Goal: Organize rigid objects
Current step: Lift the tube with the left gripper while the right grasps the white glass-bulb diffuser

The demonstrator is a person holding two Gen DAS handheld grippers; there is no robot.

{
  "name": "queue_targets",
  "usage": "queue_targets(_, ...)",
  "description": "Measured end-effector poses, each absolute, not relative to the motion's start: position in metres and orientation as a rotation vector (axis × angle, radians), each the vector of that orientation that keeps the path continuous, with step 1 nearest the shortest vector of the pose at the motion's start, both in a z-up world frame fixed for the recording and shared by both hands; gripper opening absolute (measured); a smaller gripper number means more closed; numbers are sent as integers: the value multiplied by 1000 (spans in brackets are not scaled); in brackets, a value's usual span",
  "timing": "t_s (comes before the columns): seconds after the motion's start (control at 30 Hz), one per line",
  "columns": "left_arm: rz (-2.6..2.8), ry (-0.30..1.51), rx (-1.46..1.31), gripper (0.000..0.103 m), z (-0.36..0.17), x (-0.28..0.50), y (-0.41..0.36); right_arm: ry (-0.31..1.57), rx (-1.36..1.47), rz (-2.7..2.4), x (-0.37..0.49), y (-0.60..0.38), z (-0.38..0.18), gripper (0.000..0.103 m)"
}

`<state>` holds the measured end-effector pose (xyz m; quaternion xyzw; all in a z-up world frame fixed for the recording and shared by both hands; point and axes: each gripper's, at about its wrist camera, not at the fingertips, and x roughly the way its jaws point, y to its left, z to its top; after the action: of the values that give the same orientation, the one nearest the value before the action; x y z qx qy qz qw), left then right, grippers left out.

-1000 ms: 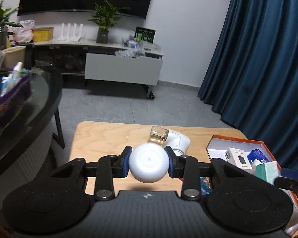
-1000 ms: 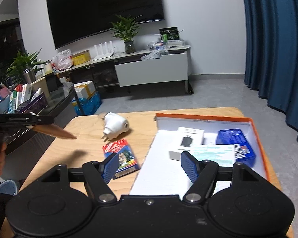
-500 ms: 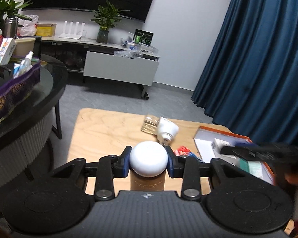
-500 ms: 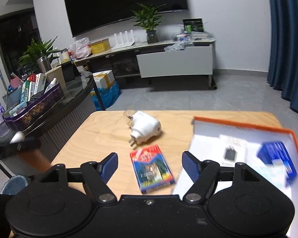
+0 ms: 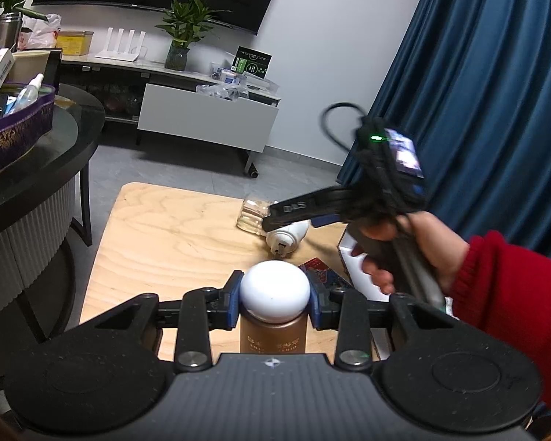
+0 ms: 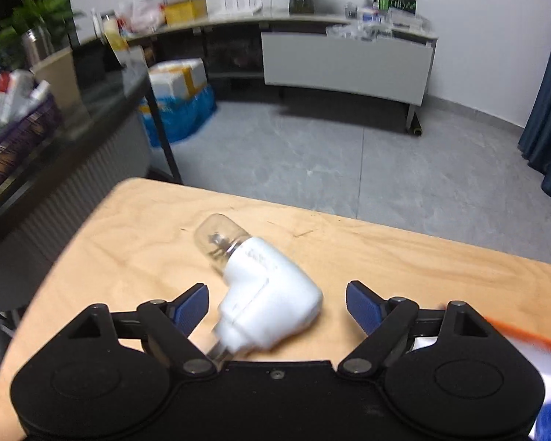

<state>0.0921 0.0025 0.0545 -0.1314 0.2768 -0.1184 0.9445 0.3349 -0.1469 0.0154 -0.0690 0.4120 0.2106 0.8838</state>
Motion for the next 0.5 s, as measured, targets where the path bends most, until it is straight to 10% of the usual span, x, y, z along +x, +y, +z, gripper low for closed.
queue_targets(0.17, -240, 568, -272, 35, 53, 92, 2, 884, -146, 434, 350, -135, -3, 79)
queue_targets(0.5, -248, 559, -261, 35, 60, 86, -6, 791, -4, 457, 301, -179, 39, 79)
